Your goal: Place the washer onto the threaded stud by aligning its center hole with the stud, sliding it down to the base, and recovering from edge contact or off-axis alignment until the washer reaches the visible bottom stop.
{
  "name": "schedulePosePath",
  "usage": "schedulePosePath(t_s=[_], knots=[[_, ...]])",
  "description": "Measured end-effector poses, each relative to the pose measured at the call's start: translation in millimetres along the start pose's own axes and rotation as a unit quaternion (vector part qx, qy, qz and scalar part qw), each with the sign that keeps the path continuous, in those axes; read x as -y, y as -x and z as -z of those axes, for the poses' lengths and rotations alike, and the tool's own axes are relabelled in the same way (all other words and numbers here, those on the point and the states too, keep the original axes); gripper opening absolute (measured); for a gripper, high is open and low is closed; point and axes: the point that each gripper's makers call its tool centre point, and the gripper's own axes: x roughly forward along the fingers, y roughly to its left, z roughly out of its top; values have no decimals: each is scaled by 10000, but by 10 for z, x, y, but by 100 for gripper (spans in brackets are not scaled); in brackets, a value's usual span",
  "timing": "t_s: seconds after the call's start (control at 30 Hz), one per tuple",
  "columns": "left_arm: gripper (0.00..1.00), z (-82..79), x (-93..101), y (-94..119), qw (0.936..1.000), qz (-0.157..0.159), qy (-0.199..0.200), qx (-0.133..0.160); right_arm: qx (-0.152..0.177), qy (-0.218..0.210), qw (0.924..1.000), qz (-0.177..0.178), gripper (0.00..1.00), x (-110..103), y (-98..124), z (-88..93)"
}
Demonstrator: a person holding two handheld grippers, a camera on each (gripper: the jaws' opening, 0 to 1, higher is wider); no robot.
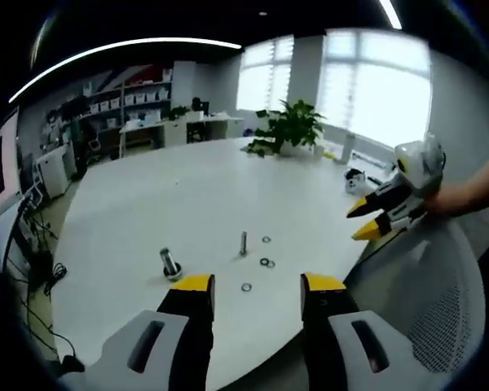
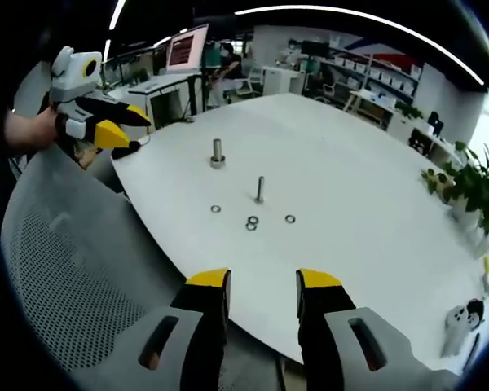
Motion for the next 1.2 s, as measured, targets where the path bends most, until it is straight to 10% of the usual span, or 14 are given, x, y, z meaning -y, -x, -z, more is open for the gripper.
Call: schedulePosePath(t_s=[0.17,1.2], knots=[[40,-6,13,-1,9999,61,-102,1,486,381,9981,12,34,-10,49,-286],[37,89,112,-27,9991,302,-211,-205,-945,397,9912,-837,34,-392,-965,-233]])
